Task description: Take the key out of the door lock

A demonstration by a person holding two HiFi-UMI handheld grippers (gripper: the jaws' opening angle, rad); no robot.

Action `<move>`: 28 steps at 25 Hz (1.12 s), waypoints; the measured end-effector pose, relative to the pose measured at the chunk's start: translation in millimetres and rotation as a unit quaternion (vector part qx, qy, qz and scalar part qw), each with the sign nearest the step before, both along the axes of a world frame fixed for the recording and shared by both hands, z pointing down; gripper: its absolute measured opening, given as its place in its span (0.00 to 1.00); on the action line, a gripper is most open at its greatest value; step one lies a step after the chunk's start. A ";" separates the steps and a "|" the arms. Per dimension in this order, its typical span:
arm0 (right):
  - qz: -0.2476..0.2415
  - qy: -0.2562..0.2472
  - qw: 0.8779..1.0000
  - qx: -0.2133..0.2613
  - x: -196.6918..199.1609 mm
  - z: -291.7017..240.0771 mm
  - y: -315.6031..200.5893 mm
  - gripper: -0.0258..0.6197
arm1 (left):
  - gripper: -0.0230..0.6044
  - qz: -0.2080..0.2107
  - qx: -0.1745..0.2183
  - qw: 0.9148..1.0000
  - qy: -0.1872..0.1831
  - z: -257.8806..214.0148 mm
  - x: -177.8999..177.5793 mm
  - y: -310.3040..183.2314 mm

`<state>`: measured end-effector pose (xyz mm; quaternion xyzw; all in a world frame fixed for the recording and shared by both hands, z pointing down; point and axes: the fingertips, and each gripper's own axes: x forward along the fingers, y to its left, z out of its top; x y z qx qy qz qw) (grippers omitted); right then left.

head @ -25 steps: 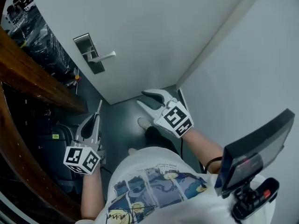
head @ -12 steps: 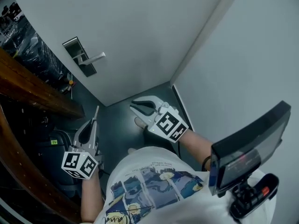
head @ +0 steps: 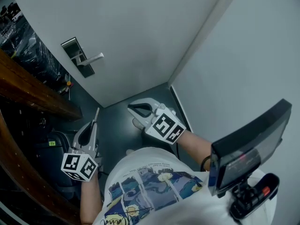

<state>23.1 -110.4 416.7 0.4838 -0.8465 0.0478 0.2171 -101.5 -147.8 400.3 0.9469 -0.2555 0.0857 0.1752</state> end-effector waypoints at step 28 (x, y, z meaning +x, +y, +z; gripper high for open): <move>-0.032 0.018 0.999 -0.018 6.0 13.0 -34.2 0.04 | 0.07 -0.029 -0.032 0.999 0.005 22.9 4.9 -30.2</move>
